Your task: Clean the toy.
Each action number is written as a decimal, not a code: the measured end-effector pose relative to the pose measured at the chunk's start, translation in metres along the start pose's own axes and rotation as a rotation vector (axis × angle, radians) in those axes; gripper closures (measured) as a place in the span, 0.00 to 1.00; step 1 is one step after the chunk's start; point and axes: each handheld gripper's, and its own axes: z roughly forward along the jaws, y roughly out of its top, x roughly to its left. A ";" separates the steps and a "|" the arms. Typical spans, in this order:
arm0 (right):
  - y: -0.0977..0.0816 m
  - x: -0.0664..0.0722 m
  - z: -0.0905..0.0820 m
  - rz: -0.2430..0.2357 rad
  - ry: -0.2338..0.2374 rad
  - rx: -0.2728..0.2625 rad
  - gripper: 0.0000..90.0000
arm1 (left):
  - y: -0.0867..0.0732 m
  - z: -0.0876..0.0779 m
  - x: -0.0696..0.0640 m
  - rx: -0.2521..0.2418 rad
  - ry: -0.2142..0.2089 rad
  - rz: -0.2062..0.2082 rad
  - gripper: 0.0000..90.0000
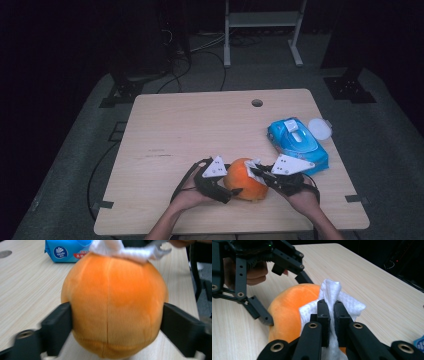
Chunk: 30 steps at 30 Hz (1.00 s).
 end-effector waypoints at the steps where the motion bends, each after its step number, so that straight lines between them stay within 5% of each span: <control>1: 0.001 0.002 0.002 -0.001 0.008 -0.002 0.94 | 0.002 -0.001 0.000 -0.025 0.002 -0.006 0.10; 4: 0.004 0.010 0.011 -0.009 0.048 -0.008 0.94 | 0.002 -0.002 -0.001 -0.019 0.017 0.022 0.11; 6: 0.006 0.012 0.013 -0.027 0.049 0.001 0.94 | -0.002 -0.004 0.001 -0.009 0.021 0.028 0.19; 12: -0.007 0.000 0.006 0.007 0.021 0.027 0.94 | -0.014 -0.008 0.013 -0.001 0.001 -0.046 0.25; 15: -0.011 -0.003 0.005 0.022 0.021 0.027 0.94 | -0.011 -0.009 0.013 -0.024 -0.017 -0.064 0.18; 19: -0.008 0.002 0.008 0.029 0.047 0.010 0.94 | 0.000 -0.010 0.006 -0.065 -0.015 -0.032 0.12; 22: -0.004 0.009 0.013 0.005 0.064 0.004 0.94 | -0.001 -0.006 0.001 -0.016 0.031 0.029 0.16; 30: -0.013 -0.001 0.008 0.022 0.037 0.030 0.94 | -0.013 -0.011 0.014 -0.011 0.025 -0.052 0.27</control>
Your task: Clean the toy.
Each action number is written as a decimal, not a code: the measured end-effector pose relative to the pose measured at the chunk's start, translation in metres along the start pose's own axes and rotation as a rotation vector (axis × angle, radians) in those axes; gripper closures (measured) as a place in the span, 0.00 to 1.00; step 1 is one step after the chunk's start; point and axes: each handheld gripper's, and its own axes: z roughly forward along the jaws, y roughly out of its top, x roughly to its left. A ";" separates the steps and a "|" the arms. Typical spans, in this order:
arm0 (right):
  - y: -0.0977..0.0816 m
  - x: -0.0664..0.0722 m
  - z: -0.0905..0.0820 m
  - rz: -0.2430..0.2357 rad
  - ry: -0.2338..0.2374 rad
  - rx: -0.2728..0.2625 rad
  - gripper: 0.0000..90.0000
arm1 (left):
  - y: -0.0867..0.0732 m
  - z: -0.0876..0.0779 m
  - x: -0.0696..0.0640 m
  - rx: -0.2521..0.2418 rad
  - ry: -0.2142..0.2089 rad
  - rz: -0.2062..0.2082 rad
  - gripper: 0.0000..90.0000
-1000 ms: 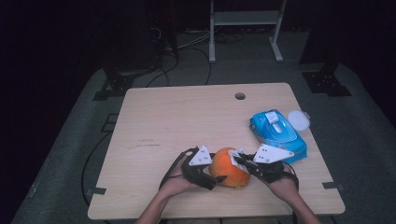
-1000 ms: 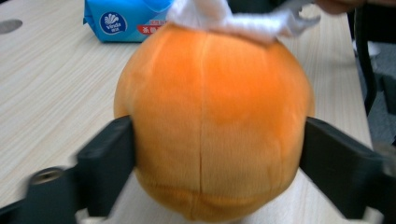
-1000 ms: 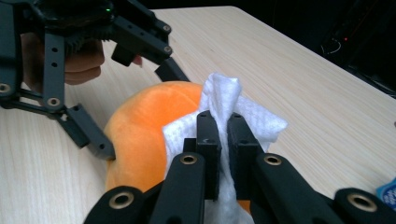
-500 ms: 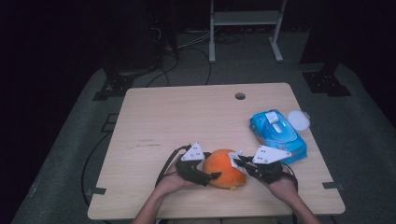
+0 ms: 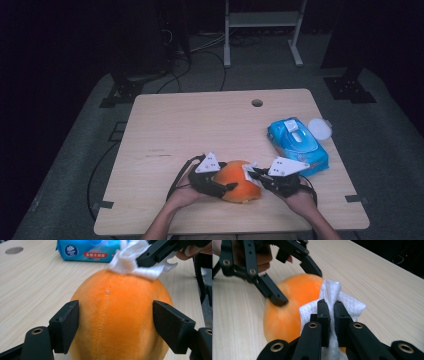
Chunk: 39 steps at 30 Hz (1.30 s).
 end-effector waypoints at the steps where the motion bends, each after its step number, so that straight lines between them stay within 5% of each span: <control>1: -0.001 -0.001 -0.001 0.002 -0.002 -0.001 0.94 | -0.001 0.000 0.001 -0.003 -0.004 -0.008 0.27; 7: 0.001 0.001 0.001 0.002 0.013 -0.013 0.94 | 0.007 -0.002 -0.002 -0.053 -0.039 -0.002 0.14; 10: 0.004 0.006 0.004 0.000 0.025 -0.027 0.94 | 0.007 0.002 -0.004 -0.033 -0.007 0.029 0.15; 14: 0.004 0.005 0.005 -0.003 0.022 -0.028 0.94 | 0.001 0.000 0.001 -0.024 -0.004 0.003 0.26; 24: -0.006 0.016 0.000 -0.010 0.039 -0.003 0.94 | -0.012 -0.010 0.021 -0.011 -0.019 -0.087 0.28; 31: -0.014 0.014 -0.005 0.025 0.048 0.009 0.94 | -0.013 -0.008 0.020 -0.017 -0.022 -0.083 0.28; 39: -0.010 -0.003 0.011 0.105 0.035 -0.037 0.94 | -0.017 -0.010 0.022 -0.041 -0.047 -0.090 0.27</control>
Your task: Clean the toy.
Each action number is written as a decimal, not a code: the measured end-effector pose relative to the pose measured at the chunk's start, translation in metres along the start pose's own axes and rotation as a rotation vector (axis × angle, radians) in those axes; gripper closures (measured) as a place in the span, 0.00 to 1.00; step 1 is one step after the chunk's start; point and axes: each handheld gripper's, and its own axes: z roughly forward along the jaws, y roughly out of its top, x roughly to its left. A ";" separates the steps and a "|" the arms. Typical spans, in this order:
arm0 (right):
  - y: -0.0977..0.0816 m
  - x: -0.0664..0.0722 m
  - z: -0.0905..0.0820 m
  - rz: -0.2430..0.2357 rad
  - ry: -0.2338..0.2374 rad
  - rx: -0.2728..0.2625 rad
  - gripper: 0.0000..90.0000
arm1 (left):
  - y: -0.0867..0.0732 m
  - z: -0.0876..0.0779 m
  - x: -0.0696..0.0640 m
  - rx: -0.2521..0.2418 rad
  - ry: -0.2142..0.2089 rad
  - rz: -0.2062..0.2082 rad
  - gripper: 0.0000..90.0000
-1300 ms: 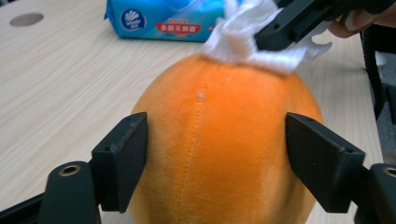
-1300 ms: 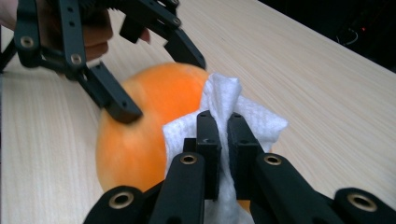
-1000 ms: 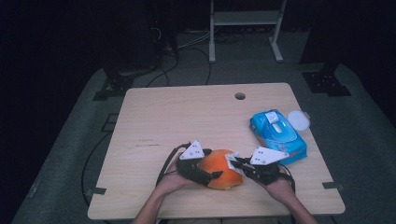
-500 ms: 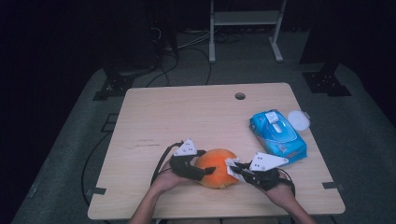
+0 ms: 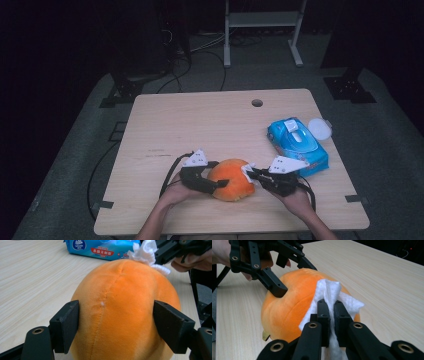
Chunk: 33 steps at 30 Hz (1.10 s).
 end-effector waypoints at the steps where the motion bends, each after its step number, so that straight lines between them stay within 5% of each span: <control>1: -0.001 0.001 0.000 -0.003 0.000 0.002 0.94 | 0.001 0.001 -0.001 0.004 0.007 0.012 0.27; 12: -0.015 0.011 -0.017 -0.007 0.005 0.051 0.94 | 0.001 0.001 0.000 0.006 0.021 -0.002 0.28; 24: 0.000 -0.016 0.005 0.082 -0.019 -0.008 0.94 | 0.000 0.002 -0.007 0.004 -0.005 0.059 0.29; 33: -0.014 -0.007 -0.012 0.102 0.002 0.020 0.94 | 0.000 0.003 -0.005 0.001 0.018 0.022 0.27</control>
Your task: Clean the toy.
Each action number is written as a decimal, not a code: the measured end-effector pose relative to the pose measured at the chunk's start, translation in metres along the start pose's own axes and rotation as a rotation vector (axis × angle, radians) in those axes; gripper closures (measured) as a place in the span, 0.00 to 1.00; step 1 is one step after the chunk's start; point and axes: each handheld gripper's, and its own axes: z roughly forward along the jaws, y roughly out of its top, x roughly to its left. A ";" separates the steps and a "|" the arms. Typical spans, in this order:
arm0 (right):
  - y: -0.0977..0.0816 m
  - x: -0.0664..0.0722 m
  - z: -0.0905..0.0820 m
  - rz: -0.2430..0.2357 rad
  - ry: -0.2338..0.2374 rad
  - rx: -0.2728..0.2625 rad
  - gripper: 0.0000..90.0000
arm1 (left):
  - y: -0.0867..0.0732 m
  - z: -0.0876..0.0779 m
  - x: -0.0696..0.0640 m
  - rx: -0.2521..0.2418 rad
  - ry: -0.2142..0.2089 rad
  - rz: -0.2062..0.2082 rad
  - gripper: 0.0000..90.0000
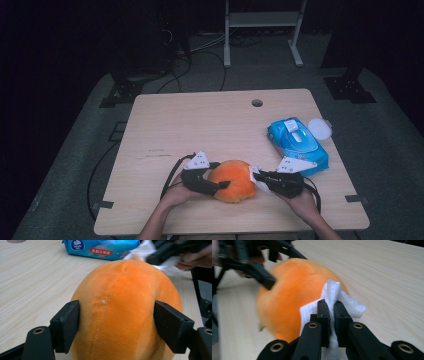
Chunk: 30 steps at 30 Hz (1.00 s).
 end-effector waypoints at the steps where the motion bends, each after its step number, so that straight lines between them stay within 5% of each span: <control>1: 0.001 0.004 -0.002 -0.002 0.014 -0.007 0.94 | 0.000 0.001 0.000 -0.005 0.000 -0.005 0.27; 6: 0.015 0.012 0.003 -0.031 0.035 -0.048 0.94 | 0.000 0.001 -0.003 -0.003 0.003 0.016 0.27; 11: 0.025 0.004 0.015 -0.018 0.013 -0.062 0.94 | 0.001 0.001 -0.006 0.006 -0.012 0.043 0.28; 20: 0.011 -0.008 0.010 0.044 -0.007 -0.030 0.94 | 0.004 0.004 -0.013 0.008 -0.007 0.072 0.27; 27: 0.026 0.009 0.011 -0.019 0.030 -0.068 0.94 | 0.009 0.008 -0.022 0.022 0.009 0.115 0.27; 30: 0.024 0.010 0.016 -0.035 0.027 -0.045 0.94 | 0.010 0.006 -0.021 0.014 -0.020 0.108 0.24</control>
